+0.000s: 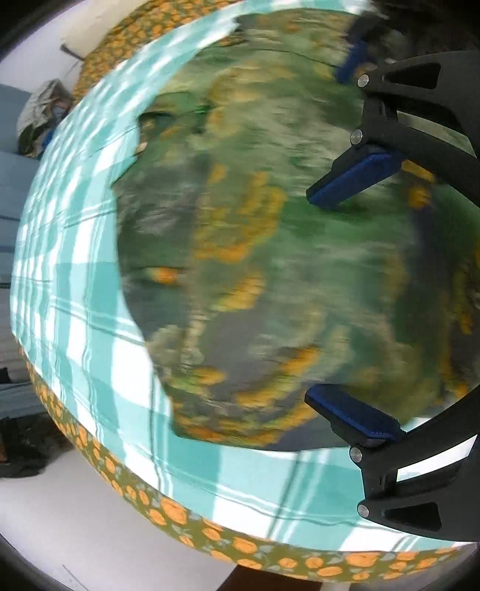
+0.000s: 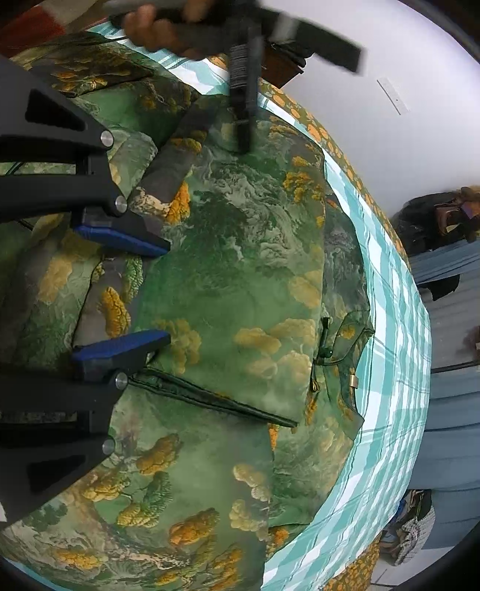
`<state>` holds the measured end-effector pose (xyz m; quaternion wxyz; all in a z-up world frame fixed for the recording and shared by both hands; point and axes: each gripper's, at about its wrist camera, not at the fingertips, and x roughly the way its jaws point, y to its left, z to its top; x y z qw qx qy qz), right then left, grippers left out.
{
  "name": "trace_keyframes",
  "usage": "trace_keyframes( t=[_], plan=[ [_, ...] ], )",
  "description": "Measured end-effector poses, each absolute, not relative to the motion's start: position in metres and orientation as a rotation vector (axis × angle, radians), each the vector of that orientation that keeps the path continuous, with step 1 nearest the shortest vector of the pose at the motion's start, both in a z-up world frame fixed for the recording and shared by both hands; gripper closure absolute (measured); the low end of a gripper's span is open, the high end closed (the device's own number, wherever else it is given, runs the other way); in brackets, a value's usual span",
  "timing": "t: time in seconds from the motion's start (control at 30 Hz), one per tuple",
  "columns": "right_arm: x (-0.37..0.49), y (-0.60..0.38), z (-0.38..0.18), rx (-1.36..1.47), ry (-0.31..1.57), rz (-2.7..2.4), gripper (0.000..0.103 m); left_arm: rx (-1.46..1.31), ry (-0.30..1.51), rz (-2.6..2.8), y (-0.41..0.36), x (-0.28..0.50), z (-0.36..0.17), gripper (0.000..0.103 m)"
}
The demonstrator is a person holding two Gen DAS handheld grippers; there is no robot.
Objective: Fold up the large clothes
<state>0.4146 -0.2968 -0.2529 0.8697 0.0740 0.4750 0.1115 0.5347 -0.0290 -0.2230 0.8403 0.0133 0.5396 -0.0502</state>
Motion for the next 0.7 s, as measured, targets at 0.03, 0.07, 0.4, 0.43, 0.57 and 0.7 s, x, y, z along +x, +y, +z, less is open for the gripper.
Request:
trace_keyframes(
  t=[0.03, 0.07, 0.4, 0.43, 0.57, 0.7],
  plan=[
    [0.414, -0.297, -0.253, 0.156, 0.992, 0.230, 0.061, 0.024, 1.161, -0.104, -0.030, 0.544, -0.230, 0.005],
    [0.414, -0.297, -0.253, 0.157, 0.990, 0.229, 0.061, 0.028, 1.193, -0.095, -0.031, 0.554, -0.241, 0.005],
    [0.417, -0.302, -0.257, 0.187, 0.989, 0.253, 0.061, 0.014, 1.131, -0.049, -0.028, 0.581, -0.248, 0.001],
    [0.417, -0.302, -0.258, 0.190, 0.986, 0.251, 0.061, -0.027, 1.105, -0.044, -0.023, 0.586, -0.241, 0.001],
    [0.416, -0.301, -0.259, 0.178, 0.977, 0.245, 0.061, -0.112, 1.104, -0.007, -0.011, 0.604, -0.245, 0.002],
    [0.415, -0.299, -0.259, 0.157, 0.978, 0.237, 0.061, -0.059, 1.155, -0.006, -0.012, 0.598, -0.269, 0.001]
  ],
)
